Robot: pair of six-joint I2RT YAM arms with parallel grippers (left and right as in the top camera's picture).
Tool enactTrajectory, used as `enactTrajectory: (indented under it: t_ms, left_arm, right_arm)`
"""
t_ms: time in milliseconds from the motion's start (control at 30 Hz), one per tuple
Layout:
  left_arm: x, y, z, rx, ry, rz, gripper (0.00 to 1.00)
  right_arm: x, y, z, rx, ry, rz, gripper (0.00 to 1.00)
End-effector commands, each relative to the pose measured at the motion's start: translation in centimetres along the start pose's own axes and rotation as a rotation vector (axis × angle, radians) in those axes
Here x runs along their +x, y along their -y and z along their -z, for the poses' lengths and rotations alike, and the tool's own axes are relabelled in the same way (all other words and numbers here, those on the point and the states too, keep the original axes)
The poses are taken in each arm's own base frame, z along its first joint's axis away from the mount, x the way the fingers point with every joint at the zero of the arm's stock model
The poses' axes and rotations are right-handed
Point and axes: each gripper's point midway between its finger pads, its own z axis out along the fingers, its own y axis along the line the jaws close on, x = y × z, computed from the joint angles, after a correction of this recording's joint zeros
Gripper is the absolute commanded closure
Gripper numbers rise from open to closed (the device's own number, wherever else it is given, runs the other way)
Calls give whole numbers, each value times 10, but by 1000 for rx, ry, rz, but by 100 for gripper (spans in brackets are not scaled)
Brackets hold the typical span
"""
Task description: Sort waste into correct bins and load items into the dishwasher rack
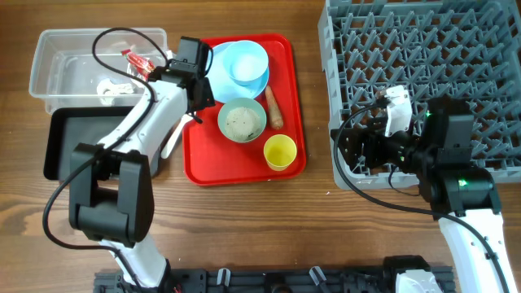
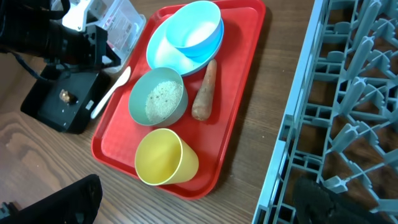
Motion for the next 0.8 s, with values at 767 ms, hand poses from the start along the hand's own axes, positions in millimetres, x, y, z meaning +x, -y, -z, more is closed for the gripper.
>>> enactTrajectory:
  t_ms: [767]
  left_arm:
    - [29, -9, -61, -48, -117, 4, 96]
  right_arm:
    - [-8, -3, 2, -10, 15, 14, 0]
